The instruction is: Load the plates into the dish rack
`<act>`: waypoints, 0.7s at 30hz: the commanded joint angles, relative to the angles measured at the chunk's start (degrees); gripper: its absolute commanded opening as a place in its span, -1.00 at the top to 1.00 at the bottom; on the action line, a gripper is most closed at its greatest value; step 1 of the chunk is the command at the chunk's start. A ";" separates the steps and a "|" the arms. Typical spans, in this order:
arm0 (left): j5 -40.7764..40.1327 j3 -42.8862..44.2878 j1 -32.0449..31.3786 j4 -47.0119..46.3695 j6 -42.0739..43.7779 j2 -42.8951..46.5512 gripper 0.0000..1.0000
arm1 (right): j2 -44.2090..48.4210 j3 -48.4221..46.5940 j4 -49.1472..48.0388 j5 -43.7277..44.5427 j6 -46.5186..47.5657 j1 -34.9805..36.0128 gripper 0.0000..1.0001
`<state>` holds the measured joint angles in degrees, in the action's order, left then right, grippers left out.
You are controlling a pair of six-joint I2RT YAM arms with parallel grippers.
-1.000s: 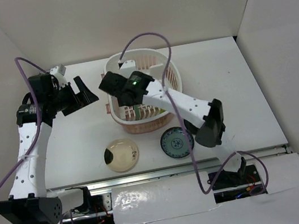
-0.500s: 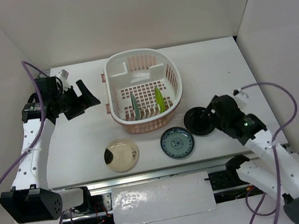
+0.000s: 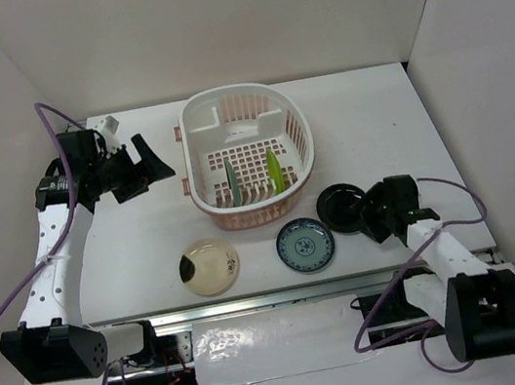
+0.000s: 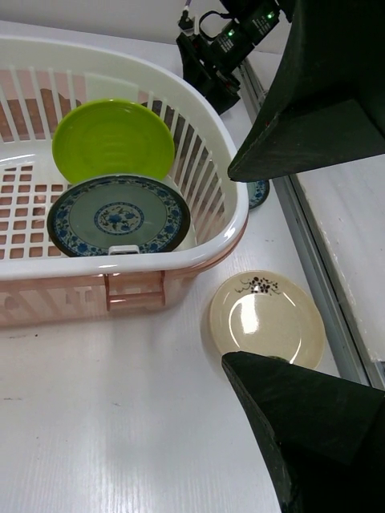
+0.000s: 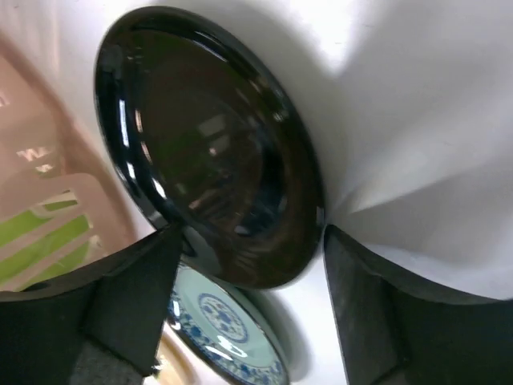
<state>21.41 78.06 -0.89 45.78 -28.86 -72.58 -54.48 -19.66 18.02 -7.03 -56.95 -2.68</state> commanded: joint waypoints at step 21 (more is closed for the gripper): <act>1.18 2.00 0.27 -1.75 0.39 2.35 -0.99 | 13.77 -10.98 11.41 11.24 1.47 -6.11 1.00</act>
<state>21.76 78.15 -0.89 45.69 -28.75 -72.36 -44.69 -22.72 23.64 -0.01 -59.05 -7.68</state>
